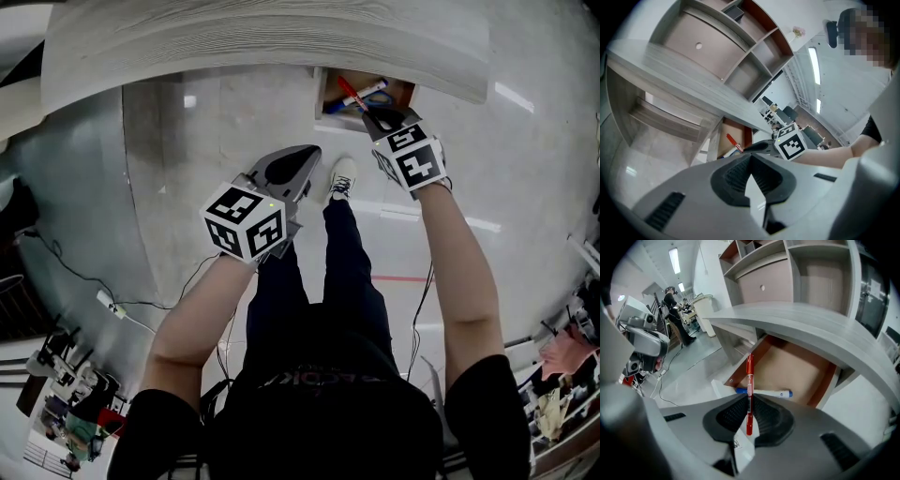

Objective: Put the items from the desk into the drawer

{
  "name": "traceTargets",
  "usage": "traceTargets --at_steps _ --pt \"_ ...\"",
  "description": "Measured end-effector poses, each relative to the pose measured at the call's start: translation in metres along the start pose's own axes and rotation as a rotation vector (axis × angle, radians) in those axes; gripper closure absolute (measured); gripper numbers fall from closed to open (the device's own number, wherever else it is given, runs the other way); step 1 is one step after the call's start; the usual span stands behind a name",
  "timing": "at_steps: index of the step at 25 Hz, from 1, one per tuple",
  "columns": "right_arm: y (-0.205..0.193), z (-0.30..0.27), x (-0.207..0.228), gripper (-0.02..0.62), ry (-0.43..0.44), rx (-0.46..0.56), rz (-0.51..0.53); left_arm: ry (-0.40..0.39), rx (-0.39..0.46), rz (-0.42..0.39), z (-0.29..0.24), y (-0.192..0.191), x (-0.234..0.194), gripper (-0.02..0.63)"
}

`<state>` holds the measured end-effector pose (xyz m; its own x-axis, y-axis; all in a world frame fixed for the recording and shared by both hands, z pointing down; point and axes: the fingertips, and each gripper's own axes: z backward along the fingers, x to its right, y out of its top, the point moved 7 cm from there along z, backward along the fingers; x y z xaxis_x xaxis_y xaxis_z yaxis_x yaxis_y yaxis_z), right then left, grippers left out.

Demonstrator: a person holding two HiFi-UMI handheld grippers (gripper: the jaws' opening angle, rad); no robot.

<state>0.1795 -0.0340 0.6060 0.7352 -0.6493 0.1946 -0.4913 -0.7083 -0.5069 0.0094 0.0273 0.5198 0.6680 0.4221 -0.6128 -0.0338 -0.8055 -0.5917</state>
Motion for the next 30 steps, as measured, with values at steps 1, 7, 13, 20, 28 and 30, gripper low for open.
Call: traceTargets --at_steps 1,7,13,20,28,30 --pt "0.000 -0.002 0.000 0.543 0.001 -0.004 -0.001 0.004 0.000 0.001 0.000 0.000 -0.003 0.602" --pt "-0.006 -0.018 0.004 0.543 0.001 -0.043 -0.007 0.027 0.005 0.004 -0.004 -0.003 -0.015 0.601" --pt "-0.014 -0.032 0.008 0.543 -0.001 -0.062 -0.013 0.034 0.007 0.007 -0.008 -0.011 -0.021 0.602" --pt "-0.012 -0.030 0.010 0.541 -0.037 -0.073 -0.005 0.033 0.008 0.016 -0.004 -0.013 -0.017 0.601" --pt "-0.010 -0.028 0.009 0.530 -0.036 -0.052 0.006 0.032 0.013 0.017 -0.004 -0.012 -0.016 0.601" --pt "-0.009 -0.029 0.008 0.499 -0.033 -0.060 0.013 0.033 0.015 0.017 -0.002 -0.011 -0.016 0.601"
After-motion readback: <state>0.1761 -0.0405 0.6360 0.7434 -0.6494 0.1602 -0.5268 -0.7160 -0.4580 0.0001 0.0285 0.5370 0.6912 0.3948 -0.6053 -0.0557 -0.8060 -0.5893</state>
